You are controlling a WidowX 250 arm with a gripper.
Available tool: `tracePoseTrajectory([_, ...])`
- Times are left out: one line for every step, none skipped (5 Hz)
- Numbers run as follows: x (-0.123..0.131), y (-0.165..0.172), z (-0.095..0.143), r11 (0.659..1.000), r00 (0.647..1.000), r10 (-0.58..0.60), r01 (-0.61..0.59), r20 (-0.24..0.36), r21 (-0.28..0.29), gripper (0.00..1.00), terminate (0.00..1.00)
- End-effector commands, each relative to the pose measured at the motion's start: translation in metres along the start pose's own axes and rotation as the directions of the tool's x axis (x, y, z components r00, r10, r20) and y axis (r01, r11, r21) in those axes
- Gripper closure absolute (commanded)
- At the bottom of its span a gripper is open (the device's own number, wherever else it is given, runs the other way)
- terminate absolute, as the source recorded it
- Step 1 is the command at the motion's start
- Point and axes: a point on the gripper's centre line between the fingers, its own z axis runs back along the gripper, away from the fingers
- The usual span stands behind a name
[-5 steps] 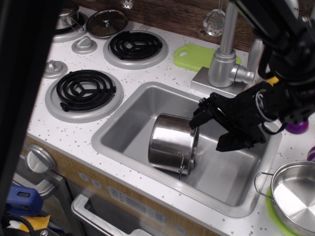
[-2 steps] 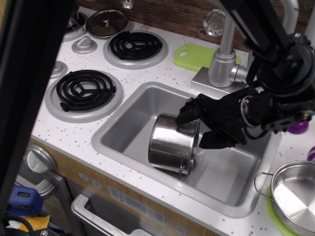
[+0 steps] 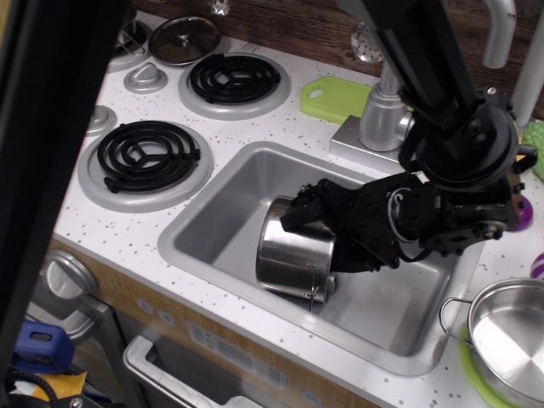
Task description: Flip pot upright in sink
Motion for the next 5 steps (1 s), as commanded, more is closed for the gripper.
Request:
tracePoseTrajectory([0.0112,0.0238,0.0062,0.996,0.996,0.066,-0.062,0.058,-0.058,0.00,0.00])
tracePoseTrajectory([0.0122,0.0326,0.0005,0.996,0.996,0.055,-0.050,0.068,-0.079,1.00,0.00])
tracePoseTrajectory([0.0136,0.0307,0.0029,0.994,0.995,0.076,-0.071,0.061,-0.089,1.00,0.00])
tracePoseTrajectory([0.0141,0.0284,0.0059,0.989,0.994,0.100,-0.094,0.046,-0.112,1.00,0.00])
tracePoseTrajectory([0.0157,0.0271,0.0091,0.983,0.992,0.120,-0.116,0.025,-0.141,1.00,0.00])
